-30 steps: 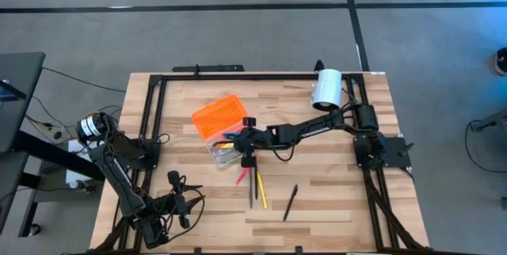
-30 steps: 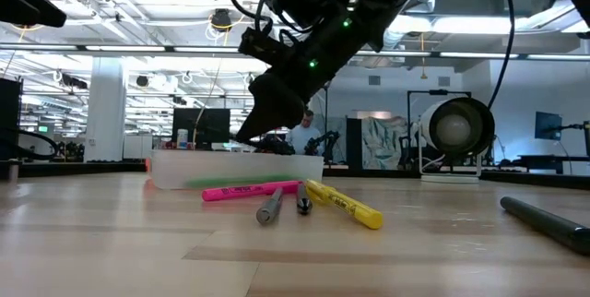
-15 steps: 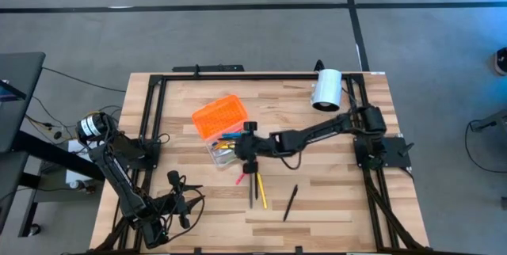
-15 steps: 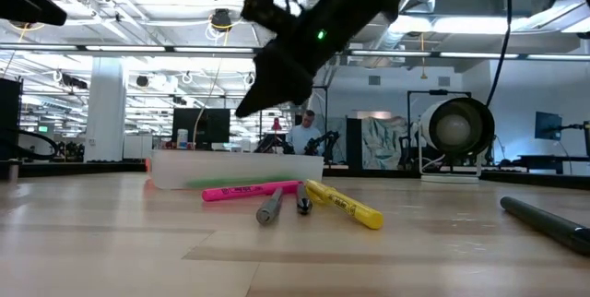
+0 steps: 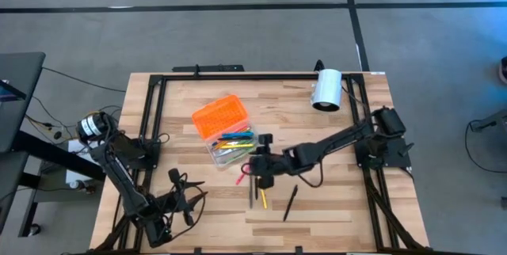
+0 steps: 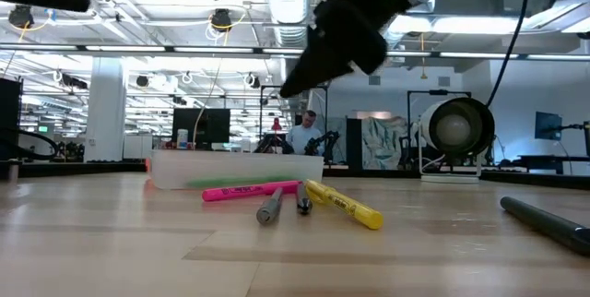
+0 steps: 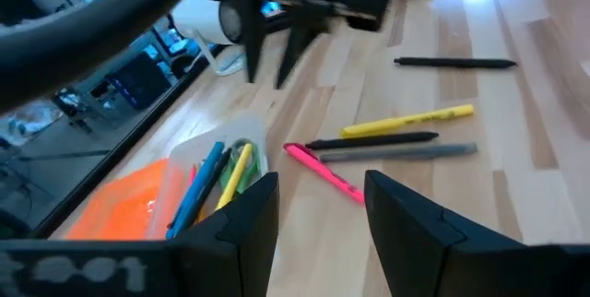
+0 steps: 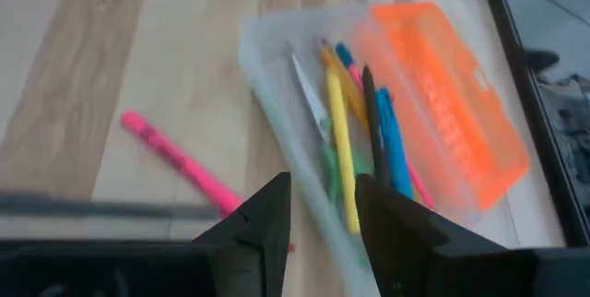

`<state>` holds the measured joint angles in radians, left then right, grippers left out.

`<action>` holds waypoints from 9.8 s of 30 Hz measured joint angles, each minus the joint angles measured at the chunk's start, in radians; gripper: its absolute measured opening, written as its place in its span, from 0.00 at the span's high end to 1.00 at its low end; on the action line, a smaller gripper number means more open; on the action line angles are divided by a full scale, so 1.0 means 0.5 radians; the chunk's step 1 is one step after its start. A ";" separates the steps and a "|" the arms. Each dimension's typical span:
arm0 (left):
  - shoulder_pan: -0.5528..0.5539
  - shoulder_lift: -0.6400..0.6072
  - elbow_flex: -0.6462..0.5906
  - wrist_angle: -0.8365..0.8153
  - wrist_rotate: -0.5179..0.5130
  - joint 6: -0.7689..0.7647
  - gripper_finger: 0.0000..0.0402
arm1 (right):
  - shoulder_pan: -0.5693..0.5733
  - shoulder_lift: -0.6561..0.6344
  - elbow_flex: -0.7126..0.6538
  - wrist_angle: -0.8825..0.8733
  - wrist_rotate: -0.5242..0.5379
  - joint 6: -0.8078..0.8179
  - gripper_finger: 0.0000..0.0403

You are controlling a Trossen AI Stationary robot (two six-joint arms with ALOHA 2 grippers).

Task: Pick & place school supplies into a supply box
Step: Put the pink pen into the supply box, then put the right black pen into the supply box

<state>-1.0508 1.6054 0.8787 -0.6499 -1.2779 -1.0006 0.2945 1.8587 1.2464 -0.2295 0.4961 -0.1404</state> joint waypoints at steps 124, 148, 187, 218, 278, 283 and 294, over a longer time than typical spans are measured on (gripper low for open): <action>1.299 0.539 0.110 1.312 1.476 1.406 0.97 | 1.239 -0.011 -0.252 -1.714 1.464 3.036 0.71; 1.273 0.477 0.112 1.325 1.396 1.452 0.97 | 1.239 -0.011 -0.252 -1.707 1.462 3.038 0.71; 1.241 0.172 0.096 0.294 0.692 0.833 0.97 | 1.212 -0.011 -0.252 -1.662 1.461 3.038 0.71; 1.130 0.172 0.098 0.413 0.587 0.938 0.59 | 1.191 -0.011 -0.252 -1.298 1.224 2.524 0.71; -0.416 0.626 0.099 0.437 -0.337 -0.172 0.60 | 0.915 0.122 0.015 -1.110 -0.255 3.797 0.80; -0.438 0.625 0.099 0.437 -0.415 -0.111 0.60 | 0.916 0.122 0.015 -1.109 -0.271 3.799 0.83; -0.285 0.624 0.099 0.429 -0.514 0.122 0.60 | 0.850 0.223 0.017 -1.095 -0.318 3.655 0.83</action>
<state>-1.1933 1.9175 0.9283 -0.4355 -1.5347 -0.9394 0.7195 1.9703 1.2551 -0.7769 0.3369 1.6869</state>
